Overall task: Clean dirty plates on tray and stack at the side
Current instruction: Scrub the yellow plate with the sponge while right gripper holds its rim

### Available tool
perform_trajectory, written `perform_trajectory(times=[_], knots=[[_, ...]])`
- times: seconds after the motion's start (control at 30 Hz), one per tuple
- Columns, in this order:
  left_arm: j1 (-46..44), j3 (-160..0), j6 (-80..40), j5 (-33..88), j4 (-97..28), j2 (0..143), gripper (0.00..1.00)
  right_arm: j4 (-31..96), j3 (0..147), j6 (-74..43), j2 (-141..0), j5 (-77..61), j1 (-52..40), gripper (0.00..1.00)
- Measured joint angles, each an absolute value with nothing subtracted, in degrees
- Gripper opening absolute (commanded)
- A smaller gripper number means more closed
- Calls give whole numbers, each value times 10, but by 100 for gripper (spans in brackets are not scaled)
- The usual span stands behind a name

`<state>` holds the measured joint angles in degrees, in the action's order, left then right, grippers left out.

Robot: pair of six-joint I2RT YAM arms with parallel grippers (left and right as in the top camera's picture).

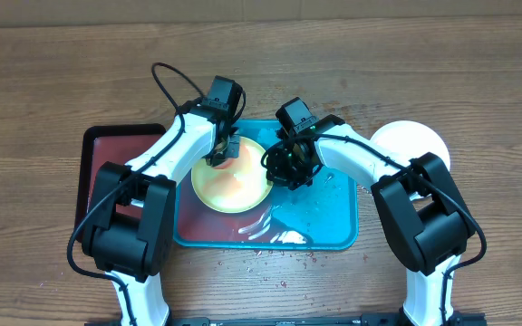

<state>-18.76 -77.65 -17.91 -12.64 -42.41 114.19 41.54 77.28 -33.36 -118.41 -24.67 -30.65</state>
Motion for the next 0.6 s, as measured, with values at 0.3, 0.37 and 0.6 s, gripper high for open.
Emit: perform_trajectory(times=[0.3, 0.37, 0.6], knots=[[-187, -777, -156, -100, -574, 1142, 4, 413, 773, -327, -1184, -247, -312, 4], [-185, -778, -105, -18, -590, 1142, 4, 416, 773, -326, -1184, -247, -312, 4], [-183, -776, 21, 232, -504, 1142, 4, 416, 773, -326, -1184, -248, -312, 4]])
